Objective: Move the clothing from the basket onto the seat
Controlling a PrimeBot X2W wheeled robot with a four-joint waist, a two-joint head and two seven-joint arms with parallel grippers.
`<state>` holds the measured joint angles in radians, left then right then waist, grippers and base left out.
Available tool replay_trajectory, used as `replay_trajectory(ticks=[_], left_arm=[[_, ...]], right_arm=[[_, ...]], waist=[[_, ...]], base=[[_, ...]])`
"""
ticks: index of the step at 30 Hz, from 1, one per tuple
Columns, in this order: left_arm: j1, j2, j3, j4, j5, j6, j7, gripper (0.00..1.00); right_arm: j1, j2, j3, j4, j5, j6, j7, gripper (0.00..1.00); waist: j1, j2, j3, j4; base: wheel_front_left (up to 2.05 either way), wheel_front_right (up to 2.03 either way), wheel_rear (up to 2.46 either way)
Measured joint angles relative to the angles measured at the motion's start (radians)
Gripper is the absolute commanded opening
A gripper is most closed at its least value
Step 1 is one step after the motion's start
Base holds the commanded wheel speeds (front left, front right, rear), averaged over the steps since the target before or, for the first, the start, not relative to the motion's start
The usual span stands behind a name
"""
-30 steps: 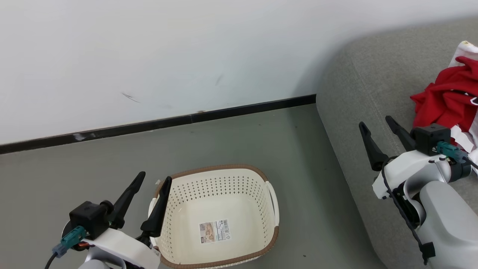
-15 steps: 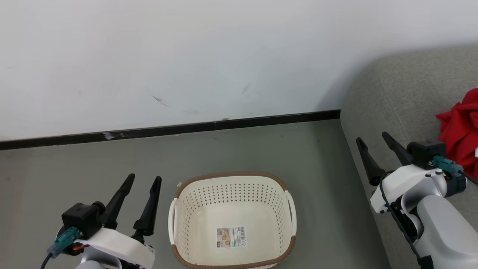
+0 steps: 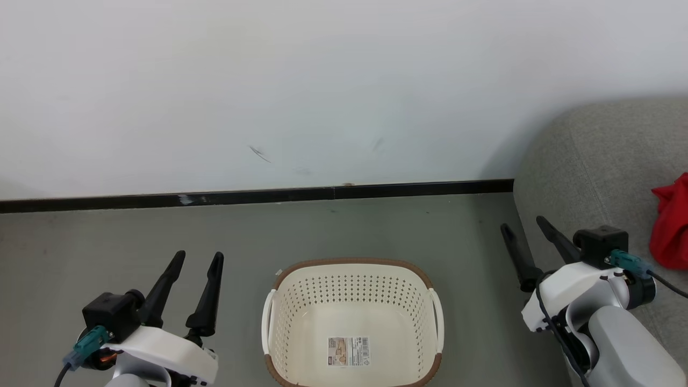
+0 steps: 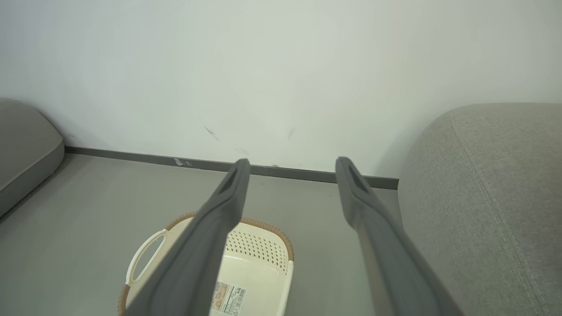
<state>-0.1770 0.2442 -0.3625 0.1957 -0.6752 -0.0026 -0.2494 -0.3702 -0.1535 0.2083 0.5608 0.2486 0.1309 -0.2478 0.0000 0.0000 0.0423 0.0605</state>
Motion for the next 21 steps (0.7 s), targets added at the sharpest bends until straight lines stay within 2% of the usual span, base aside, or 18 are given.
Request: replay_trajectory(ticks=[21], left_arm=[[0.023, -0.030, 0.051, 0.082, 0.044, -0.011, 0.000, 1.00]], right_arm=[[0.068, 0.016, -0.004, -0.038, 0.004, 0.000, 0.000, 1.00]], waist=[[0.0000, 0.0000, -0.040, 0.066]], base=[[0.00, 0.00, 0.00]])
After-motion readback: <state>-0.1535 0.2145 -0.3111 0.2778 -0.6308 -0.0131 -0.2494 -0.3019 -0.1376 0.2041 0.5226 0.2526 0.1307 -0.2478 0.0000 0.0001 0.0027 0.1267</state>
